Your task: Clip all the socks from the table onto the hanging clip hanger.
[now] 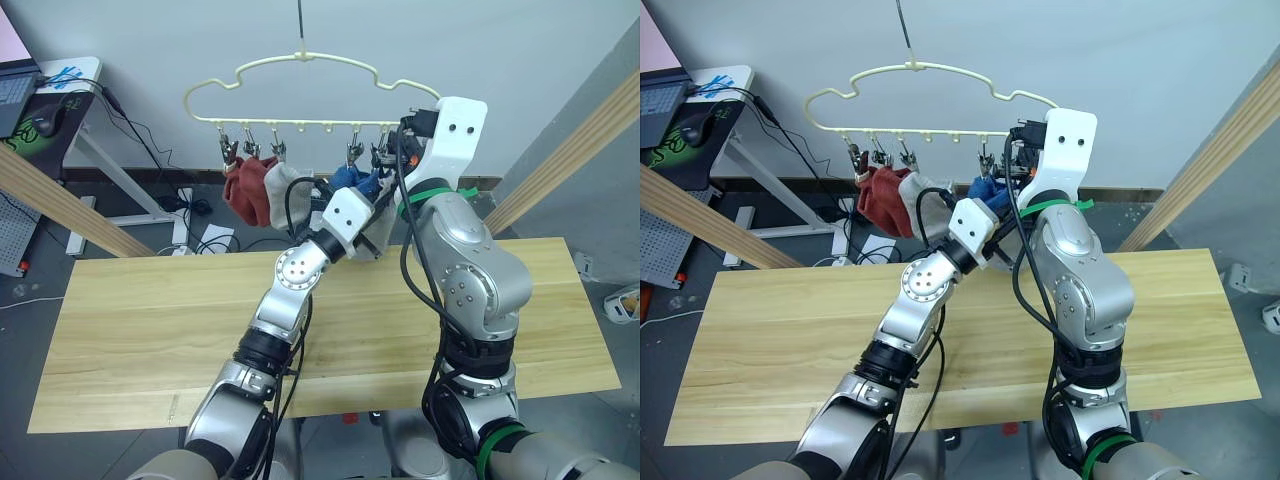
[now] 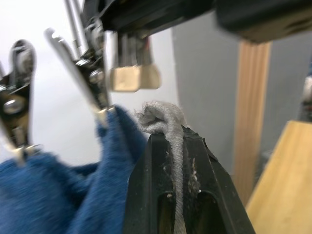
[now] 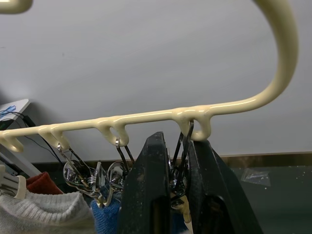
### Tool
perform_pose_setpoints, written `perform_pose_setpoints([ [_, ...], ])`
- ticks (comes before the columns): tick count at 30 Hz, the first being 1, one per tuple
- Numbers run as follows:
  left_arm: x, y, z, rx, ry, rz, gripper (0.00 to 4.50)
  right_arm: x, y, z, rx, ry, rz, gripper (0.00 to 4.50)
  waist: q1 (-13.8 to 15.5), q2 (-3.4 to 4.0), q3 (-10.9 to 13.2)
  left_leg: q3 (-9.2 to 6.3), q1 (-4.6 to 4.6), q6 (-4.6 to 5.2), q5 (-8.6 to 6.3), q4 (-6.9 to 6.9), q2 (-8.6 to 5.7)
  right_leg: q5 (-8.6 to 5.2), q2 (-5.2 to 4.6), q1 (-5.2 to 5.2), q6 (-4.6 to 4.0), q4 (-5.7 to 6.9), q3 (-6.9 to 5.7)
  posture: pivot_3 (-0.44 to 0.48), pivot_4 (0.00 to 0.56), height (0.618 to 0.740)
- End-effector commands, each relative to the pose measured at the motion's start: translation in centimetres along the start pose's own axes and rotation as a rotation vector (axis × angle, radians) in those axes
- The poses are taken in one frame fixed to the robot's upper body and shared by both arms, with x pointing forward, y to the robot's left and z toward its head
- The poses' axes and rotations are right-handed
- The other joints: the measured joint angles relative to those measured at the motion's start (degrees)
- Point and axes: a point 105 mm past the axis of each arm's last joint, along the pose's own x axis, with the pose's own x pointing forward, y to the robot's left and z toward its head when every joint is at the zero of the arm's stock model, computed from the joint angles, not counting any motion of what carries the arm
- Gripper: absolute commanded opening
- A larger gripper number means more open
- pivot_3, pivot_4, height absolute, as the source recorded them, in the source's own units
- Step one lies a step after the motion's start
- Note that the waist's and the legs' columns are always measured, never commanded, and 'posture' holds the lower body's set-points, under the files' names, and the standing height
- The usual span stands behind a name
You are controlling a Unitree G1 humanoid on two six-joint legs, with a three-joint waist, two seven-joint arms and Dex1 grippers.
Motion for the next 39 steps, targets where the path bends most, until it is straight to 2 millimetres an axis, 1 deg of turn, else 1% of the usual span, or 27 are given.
perform_pose_setpoints([
  [1, 0.5, 0.4, 1.6, 0.043, -0.070, 0.032, 0.00, -0.7, 1.4, 2.1, 0.045, -0.078, 0.055, 0.11, 0.0, 0.00, 0.0, 0.01, 0.00, 0.00, 0.00, 0.00, 0.00, 0.00, 0.00, 0.00, 0.00, -0.01, 0.00, -0.183, 0.341, 0.740],
  [5, 0.7, 0.5, 2.1, 0.053, -0.090, 0.039, 0.00, -0.7, 1.5, 2.0, 0.045, -0.075, 0.057, 0.11, 0.0, 0.00, 0.0, 0.00, 0.00, 0.00, 0.00, -0.01, 0.01, 0.00, 0.00, 0.00, 0.00, 0.00, -0.01, -0.183, 0.340, 0.740],
  [11, 0.9, -0.2, 2.4, 0.078, -0.101, 0.001, 0.00, -0.7, 1.7, 1.9, 0.049, -0.072, 0.061, 0.11, 0.0, 0.00, 0.0, 0.01, 0.00, 0.00, 0.00, -0.01, 0.01, 0.00, 0.00, 0.00, 0.00, 0.00, -0.01, -0.183, 0.340, 0.740],
  [14, 1.1, -0.5, 2.2, 0.077, -0.084, -0.017, 0.00, -0.8, 1.7, 1.9, 0.053, -0.073, 0.063, 0.11, 0.0, 0.00, 0.0, 0.00, 0.00, 0.00, 0.00, -0.01, 0.00, 0.00, 0.00, 0.00, 0.00, 0.00, -0.01, -0.183, 0.340, 0.740],
  [17, 1.1, -0.7, 1.5, 0.077, -0.053, -0.027, 0.00, -0.8, 1.8, 1.9, 0.054, -0.073, 0.065, 0.11, 0.0, 0.00, 0.0, 0.01, 0.00, 0.00, 0.00, 0.00, 0.00, 0.00, 0.00, 0.00, 0.00, 0.00, 0.00, -0.186, 0.343, 0.740],
  [24, 1.6, -0.1, 2.0, 0.083, -0.063, 0.006, 0.00, -0.8, 1.7, 1.8, 0.048, -0.066, 0.062, 0.11, 0.0, 0.00, 0.0, 0.01, 0.00, 0.00, 0.00, -0.01, 0.00, 0.00, 0.00, 0.00, 0.00, 0.00, -0.01, -0.188, 0.345, 0.740],
  [34, 1.7, 0.3, 3.0, 0.086, -0.095, 0.029, 0.00, -0.9, 1.6, 1.7, 0.014, -0.073, 0.061, 0.11, -0.1, 0.00, 0.0, 0.01, 0.00, 0.00, 0.00, -0.01, 0.00, 0.00, 0.00, 0.00, 0.00, 0.01, 0.00, -0.183, 0.347, 0.740],
  [39, 1.5, 0.2, 3.4, 0.085, -0.109, 0.029, 0.00, -0.9, 1.6, 1.7, -0.004, -0.077, 0.061, 0.11, -0.1, 0.00, 0.0, 0.01, 0.00, 0.00, 0.00, -0.01, 0.00, 0.00, 0.00, -0.01, 0.00, 0.01, 0.00, -0.181, 0.347, 0.740],
])
